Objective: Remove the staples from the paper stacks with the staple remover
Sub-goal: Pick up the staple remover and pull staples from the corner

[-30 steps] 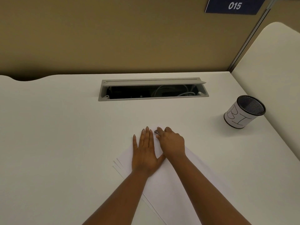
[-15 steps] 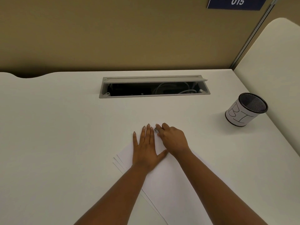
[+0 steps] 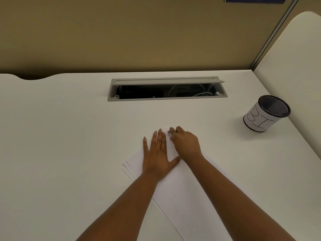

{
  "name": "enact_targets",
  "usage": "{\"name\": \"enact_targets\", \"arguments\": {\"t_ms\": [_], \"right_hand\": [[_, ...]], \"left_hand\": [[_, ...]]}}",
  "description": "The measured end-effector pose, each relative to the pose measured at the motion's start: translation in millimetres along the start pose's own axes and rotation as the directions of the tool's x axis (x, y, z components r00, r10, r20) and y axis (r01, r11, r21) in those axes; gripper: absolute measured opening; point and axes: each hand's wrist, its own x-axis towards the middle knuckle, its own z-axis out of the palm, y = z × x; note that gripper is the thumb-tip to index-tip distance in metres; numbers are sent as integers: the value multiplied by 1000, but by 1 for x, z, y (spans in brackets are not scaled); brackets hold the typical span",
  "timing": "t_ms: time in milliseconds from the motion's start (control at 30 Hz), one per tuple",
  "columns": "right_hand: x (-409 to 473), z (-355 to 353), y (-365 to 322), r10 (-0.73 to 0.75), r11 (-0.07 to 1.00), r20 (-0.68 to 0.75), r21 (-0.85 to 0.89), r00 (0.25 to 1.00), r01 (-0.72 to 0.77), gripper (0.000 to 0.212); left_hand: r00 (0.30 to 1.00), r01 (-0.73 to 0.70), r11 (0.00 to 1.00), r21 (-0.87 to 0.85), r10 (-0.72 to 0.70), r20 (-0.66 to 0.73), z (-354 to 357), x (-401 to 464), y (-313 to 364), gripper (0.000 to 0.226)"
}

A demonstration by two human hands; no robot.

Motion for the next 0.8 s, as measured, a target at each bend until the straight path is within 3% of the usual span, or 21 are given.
{"name": "enact_targets", "arguments": {"t_ms": [100,200,367,467,800], "right_hand": [[-2,-3,19,129,910,27,394,991,-130,34],[-2,-6,27,167,816,51,553,985,-167,33],[-6,-5,15,29,975,-2,222,1000,-28,33],[-5,-5,9,7,999,-8,54,1000,-6,37],[-4,-4,6,-20,997,-36,-73,999,17,39]], "left_hand": [[1000,-17,999,-47,16,-20,1,0,-3,102],[998,-64,996,-65,63,-18,1,1,-8,98],[997,-81,995,-51,81,7,-1,2,-9,101],[997,-73,996,-52,75,23,-3,2,-8,100],[996,-75,996,-42,76,41,-3,4,-7,106]]}}
